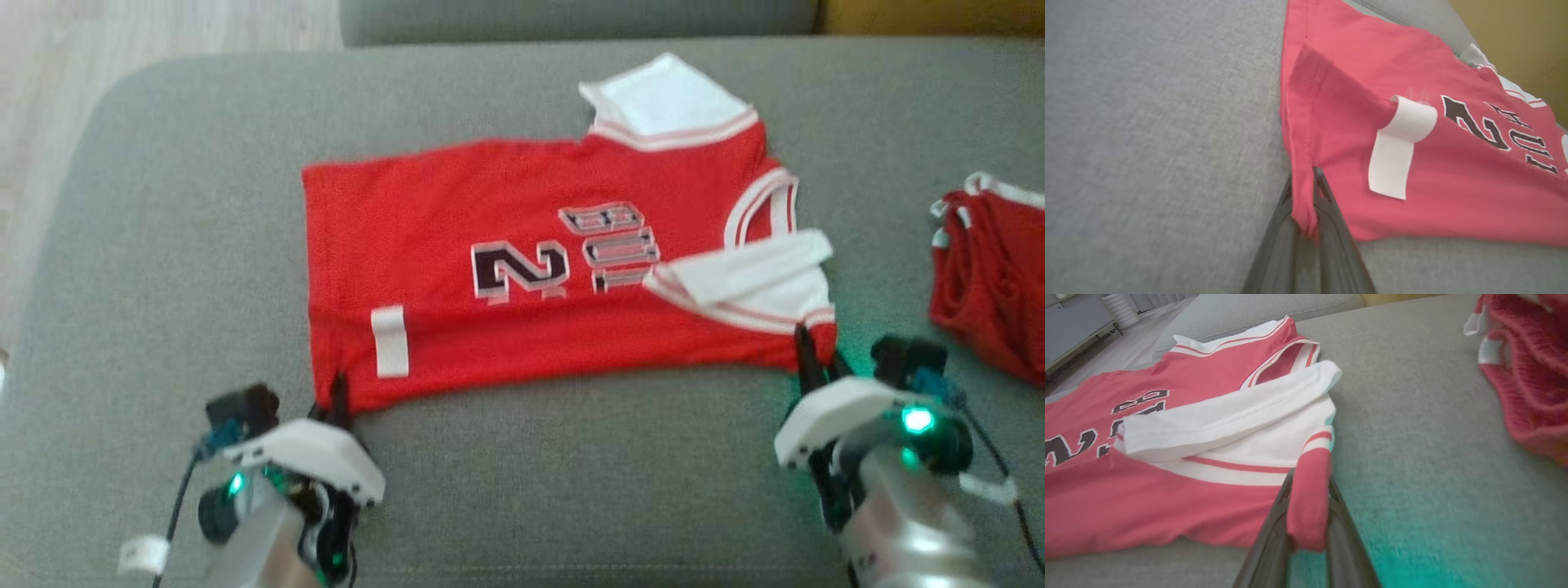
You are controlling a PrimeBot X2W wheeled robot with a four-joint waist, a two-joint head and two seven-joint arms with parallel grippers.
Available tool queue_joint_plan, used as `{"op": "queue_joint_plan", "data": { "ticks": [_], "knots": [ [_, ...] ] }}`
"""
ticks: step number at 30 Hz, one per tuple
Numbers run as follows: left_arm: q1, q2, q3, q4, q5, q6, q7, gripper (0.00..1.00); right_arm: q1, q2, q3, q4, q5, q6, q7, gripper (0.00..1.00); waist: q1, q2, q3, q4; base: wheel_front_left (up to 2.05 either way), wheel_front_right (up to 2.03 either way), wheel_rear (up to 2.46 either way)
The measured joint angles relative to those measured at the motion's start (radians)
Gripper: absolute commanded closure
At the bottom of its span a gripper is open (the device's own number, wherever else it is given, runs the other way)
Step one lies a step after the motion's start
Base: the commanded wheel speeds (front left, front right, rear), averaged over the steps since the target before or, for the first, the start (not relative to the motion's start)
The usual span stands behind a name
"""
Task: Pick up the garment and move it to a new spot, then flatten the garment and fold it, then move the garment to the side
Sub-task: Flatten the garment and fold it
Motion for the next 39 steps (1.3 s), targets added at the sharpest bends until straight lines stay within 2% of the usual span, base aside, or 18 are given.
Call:
{"op": "queue_joint_plan", "data": {
  "ticks": [2,6,7,8,9,13,18,24,33,39],
  "knots": [
    [0.048,0.0,0.02,-0.025,0.024,0.017,0.0,1.0,0.036,0.002,0.008,-0.001,0.012,0.0,-0.003,1.0,0.0,0.0,-0.029,-0.001,0.0,0.0,0.0],
    [0.128,0.001,0.027,-0.051,0.061,0.024,0.0,1.0,0.107,0.007,0.017,-0.019,0.033,0.0,-0.006,1.0,0.0,0.0,-0.076,0.0,0.0,0.0,0.0],
    [0.141,0.001,0.024,-0.05,0.068,0.023,0.0,1.0,0.121,0.007,0.018,-0.026,0.038,0.0,-0.006,0.73,0.0,0.0,-0.084,0.001,0.0,0.0,0.0],
    [0.149,0.002,0.019,-0.051,0.073,0.016,0.0,1.0,0.138,0.007,0.018,-0.046,0.048,0.0,-0.005,0.1,0.0,0.0,-0.087,0.007,0.0,0.0,0.0],
    [0.148,0.003,0.016,-0.057,0.076,0.016,0.0,0.0,0.142,0.007,0.017,-0.061,0.042,0.0,-0.005,0.0,0.0,0.0,-0.083,0.009,0.0,0.0,0.0],
    [0.093,0.035,-0.006,-0.072,0.114,0.024,0.006,0.0,0.117,0.005,0.011,-0.139,-0.003,0.0,0.006,0.0,0.0,0.0,-0.05,0.016,0.0,0.0,0.0],
    [-0.049,0.086,-0.02,-0.083,0.139,0.013,0.08,0.0,0.027,0.004,0.025,-0.223,-0.055,0.0,0.061,0.0,0.0,0.0,-0.005,0.025,0.0,0.0,0.0],
    [-0.272,0.155,-0.047,-0.088,0.162,-0.052,0.21,0.0,-0.126,0.0,0.065,-0.292,-0.078,0.0,0.149,0.0,0.0,0.0,0.067,0.037,0.0,0.0,0.0],
    [-0.414,0.182,-0.097,-0.038,0.149,-0.127,0.351,0.0,-0.282,-0.033,0.138,-0.307,-0.09,0.0,0.224,0.0,0.0,0.0,0.17,0.034,0.0,0.0,0.0],
    [-0.489,0.196,-0.121,-0.002,0.125,-0.135,0.371,0.0,-0.342,-0.052,0.16,-0.306,-0.09,0.0,0.23,0.0,0.0,0.0,0.228,0.031,0.0,0.0,0.0]
  ]
}}
